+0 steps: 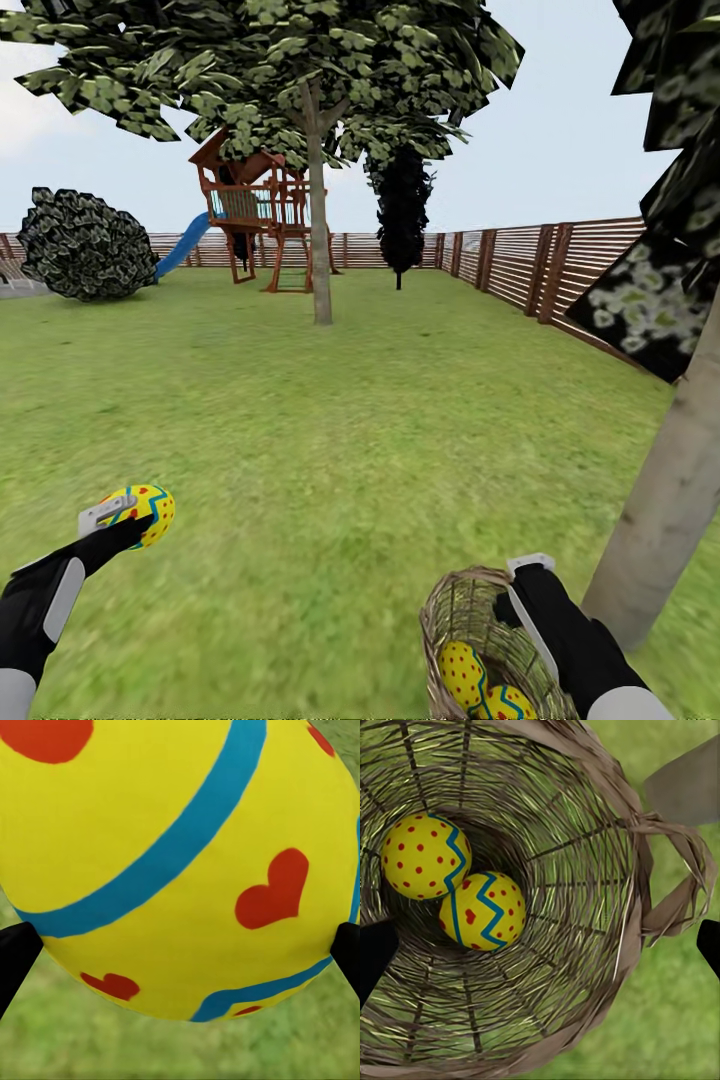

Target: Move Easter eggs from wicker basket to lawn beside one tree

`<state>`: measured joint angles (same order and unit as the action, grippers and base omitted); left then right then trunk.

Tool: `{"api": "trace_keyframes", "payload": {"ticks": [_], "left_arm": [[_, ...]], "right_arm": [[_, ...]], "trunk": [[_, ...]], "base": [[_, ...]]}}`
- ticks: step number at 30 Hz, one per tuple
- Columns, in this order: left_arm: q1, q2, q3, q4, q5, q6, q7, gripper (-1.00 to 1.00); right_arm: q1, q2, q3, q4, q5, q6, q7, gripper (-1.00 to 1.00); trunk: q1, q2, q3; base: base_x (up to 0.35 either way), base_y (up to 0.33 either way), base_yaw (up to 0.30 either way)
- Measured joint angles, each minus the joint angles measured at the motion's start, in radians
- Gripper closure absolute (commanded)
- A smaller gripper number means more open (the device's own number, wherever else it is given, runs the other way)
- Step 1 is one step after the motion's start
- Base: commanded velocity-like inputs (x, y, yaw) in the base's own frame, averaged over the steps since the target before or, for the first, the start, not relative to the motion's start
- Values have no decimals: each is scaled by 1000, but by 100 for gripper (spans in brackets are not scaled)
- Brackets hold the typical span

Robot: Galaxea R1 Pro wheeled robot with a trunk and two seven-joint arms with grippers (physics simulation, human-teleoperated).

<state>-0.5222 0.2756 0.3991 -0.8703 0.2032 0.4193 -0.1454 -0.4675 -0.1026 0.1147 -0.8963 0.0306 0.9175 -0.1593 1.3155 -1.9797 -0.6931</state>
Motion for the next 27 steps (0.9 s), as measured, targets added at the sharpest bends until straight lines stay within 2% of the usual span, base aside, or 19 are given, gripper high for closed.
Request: {"api": "trace_keyframes", "payload": {"ticks": [7,9,10,11,13,15,21,27], "left_arm": [[0,0,0,0,1,0,2,100],[0,1,0,0,0,0,2,100],[1,0,0,0,0,0,2,100],[1,0,0,0,0,0,2,100],[0,0,0,0,0,0,2,100],[0,-1,0,0,0,0,2,100],[0,-1,1,0,0,0,2,100],[0,-1,6,0,0,-1,2,100]], "right_arm": [[0,0,0,15,-4,0,1,-100],[0,-9,-4,44,-4,1,1,-100],[0,-20,-7,54,-4,0,1,-100],[0,-54,-9,62,-2,0,2,-100],[0,-100,-11,66,-6,-2,12,-100],[0,-116,-9,67,-10,-2,17,-100],[0,-109,-6,67,-10,-3,18,-100],[0,-82,-1,67,-8,3,15,-100]], "trunk": [[27,-49,-22],[35,-63,-28],[38,-70,-31],[42,-77,-34],[50,-91,-41],[58,-105,-47],[81,-147,-66],[81,-147,-66]], "base": [[0,0,0],[0,0,0],[0,0,0],[0,0,0],[0,0,0],[0,0,0],[0,0,0],[-3,21,0]]}}
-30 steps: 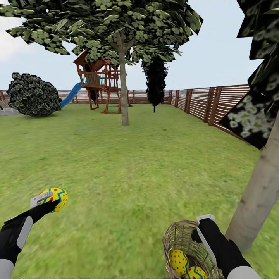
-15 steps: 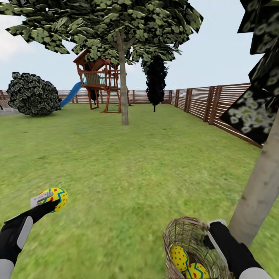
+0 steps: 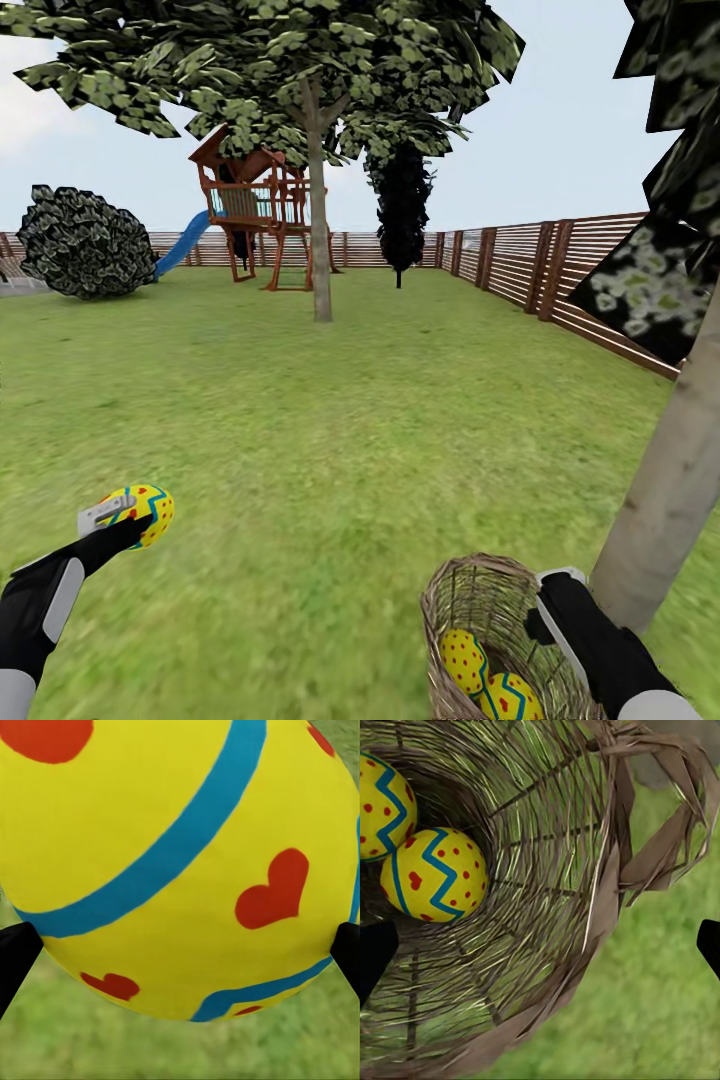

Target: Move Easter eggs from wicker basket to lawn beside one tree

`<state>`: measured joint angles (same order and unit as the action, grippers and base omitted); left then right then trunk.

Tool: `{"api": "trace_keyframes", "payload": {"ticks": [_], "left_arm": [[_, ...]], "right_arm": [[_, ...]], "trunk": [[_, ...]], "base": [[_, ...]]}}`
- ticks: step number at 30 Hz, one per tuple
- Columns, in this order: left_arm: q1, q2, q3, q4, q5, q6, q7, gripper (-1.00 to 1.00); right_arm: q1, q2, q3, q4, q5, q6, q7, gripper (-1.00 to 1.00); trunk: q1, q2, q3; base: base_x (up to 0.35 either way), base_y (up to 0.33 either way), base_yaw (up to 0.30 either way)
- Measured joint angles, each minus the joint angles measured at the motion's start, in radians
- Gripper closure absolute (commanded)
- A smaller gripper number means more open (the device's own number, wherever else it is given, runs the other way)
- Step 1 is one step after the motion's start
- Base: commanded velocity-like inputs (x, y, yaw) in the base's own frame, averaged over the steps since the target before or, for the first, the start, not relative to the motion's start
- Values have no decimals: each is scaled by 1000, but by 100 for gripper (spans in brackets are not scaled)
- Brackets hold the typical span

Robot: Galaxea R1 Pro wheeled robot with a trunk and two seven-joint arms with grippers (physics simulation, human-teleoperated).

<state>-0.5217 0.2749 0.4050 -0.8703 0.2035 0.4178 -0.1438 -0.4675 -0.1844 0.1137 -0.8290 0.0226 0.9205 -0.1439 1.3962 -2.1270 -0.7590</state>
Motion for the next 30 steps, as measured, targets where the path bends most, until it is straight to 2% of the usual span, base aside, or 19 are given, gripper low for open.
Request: {"api": "trace_keyframes", "payload": {"ticks": [2,4,9,17,21,26,30], "left_arm": [[0,0,-1,0,0,1,0,100],[0,0,-3,-1,0,2,1,100],[0,0,-4,-1,-1,4,2,100],[-1,-3,-5,0,0,3,2,100],[0,-17,-2,0,-3,2,2,100],[0,-17,4,-4,-3,0,0,100],[0,-17,5,-4,-3,0,0,100]], "right_arm": [[0,27,-1,0,6,0,-1,-100],[0,32,-1,0,10,0,-1,-100],[0,31,-1,-1,8,-2,0,-100],[0,22,-3,-1,7,-1,1,-100],[0,23,-4,-2,8,-1,0,-100],[0,21,-4,-3,10,-2,2,-100],[0,21,-4,-4,8,-3,2,-100]], "trunk": [[0,0,0],[0,0,0],[0,0,0],[-1,0,0],[0,0,0],[0,0,0],[15,-28,-12]], "base": [[-103,238,0],[-135,280,0],[-52,268,0],[312,122,0],[182,19,0],[7,1,0],[0,0,0]]}}
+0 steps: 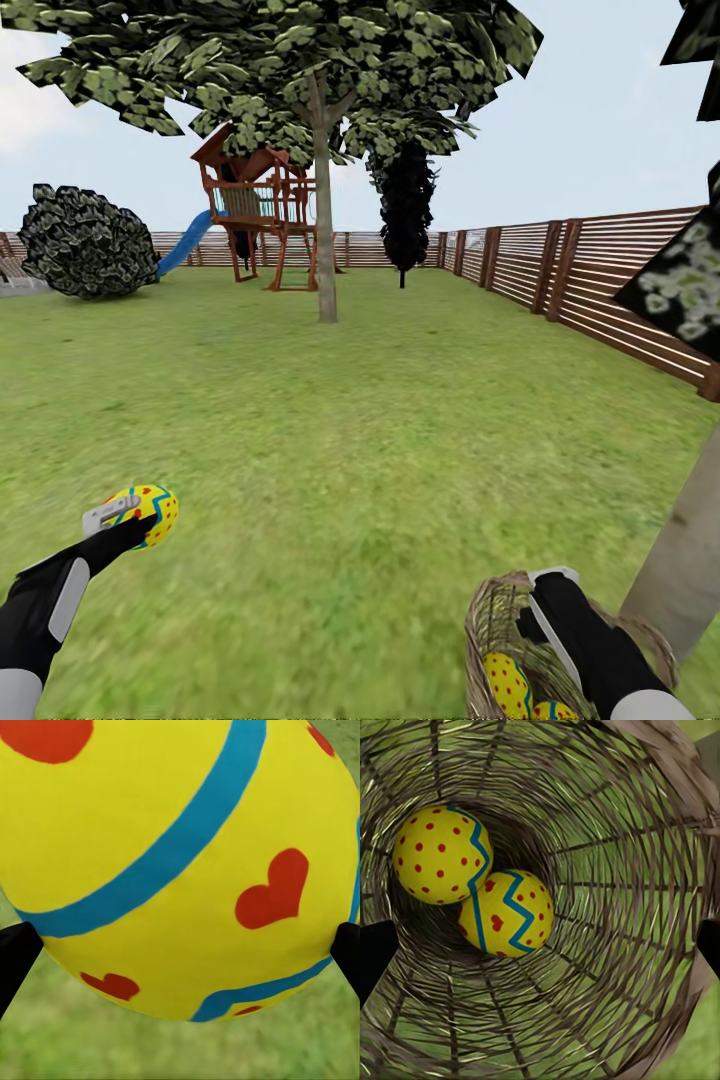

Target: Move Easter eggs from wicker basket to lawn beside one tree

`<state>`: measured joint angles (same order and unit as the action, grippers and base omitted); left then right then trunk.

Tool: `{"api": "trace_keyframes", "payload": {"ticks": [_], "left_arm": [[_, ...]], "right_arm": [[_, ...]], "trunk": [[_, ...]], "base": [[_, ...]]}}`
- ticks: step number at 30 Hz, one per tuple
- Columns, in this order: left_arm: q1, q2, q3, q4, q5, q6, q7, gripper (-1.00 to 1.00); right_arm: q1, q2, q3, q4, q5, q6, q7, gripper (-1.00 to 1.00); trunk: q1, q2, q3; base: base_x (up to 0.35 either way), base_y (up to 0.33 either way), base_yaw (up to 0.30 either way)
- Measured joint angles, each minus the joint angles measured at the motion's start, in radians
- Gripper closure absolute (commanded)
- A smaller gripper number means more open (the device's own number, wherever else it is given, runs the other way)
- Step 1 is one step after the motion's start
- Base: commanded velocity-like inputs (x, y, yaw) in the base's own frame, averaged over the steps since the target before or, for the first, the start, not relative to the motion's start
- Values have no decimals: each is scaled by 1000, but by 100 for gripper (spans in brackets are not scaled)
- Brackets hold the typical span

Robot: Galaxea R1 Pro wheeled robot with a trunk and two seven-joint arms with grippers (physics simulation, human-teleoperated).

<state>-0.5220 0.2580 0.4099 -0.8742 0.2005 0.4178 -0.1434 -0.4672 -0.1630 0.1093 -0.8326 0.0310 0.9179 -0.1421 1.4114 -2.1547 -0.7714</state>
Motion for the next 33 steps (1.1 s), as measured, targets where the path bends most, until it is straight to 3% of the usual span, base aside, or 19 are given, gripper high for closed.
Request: {"api": "trace_keyframes", "payload": {"ticks": [19,33], "left_arm": [[0,-1,-3,1,2,1,1,100],[0,-20,-9,1,0,2,1,100]], "right_arm": [[0,-5,-3,-7,-8,1,1,-100],[0,-5,-2,-7,-6,0,1,-100]], "trunk": [[73,-133,-60],[127,-231,-103]], "base": [[0,0,0],[0,0,0]]}}
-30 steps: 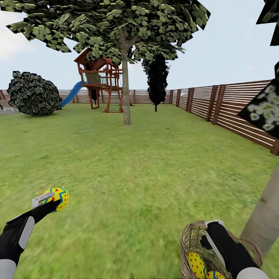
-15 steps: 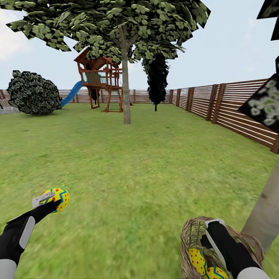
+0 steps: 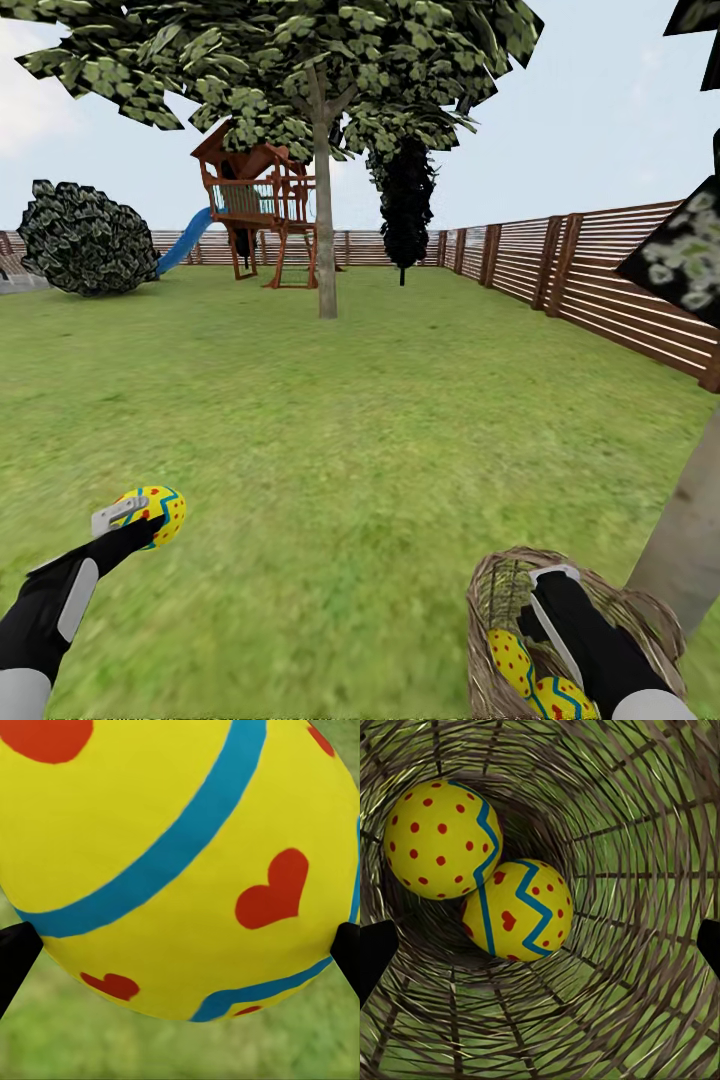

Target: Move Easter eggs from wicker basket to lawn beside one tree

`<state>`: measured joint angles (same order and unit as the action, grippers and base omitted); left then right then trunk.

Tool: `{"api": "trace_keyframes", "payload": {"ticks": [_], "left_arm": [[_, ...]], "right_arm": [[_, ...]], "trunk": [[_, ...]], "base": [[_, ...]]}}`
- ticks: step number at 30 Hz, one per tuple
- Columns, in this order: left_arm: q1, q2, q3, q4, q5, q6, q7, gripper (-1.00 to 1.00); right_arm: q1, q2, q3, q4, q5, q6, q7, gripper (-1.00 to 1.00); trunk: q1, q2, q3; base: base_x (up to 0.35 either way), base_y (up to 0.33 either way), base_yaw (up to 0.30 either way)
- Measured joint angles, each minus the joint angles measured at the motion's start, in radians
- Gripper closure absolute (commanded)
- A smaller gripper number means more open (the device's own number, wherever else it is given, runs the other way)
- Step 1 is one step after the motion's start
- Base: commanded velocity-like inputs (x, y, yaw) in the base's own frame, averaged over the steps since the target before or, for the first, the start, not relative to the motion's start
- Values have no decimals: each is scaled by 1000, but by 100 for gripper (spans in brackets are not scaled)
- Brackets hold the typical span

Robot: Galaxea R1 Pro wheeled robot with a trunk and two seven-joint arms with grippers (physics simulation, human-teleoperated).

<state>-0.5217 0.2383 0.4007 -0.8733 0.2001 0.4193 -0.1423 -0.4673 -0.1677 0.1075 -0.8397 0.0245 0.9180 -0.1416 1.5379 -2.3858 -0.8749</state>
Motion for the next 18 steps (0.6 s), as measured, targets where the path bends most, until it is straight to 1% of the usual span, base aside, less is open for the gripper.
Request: {"api": "trace_keyframes", "payload": {"ticks": [11,16,18], "left_arm": [[0,-2,-1,0,1,0,0,100],[0,-12,0,-6,2,0,-1,100],[0,-12,0,-5,2,0,-1,100]], "right_arm": [[0,0,2,1,-2,0,0,-100],[0,0,2,1,-2,0,0,-100],[0,0,2,1,-2,1,0,-100]], "trunk": [[42,-77,-34],[61,-112,-50],[63,-114,-58]], "base": [[0,0,0],[0,0,0],[0,0,0]]}}
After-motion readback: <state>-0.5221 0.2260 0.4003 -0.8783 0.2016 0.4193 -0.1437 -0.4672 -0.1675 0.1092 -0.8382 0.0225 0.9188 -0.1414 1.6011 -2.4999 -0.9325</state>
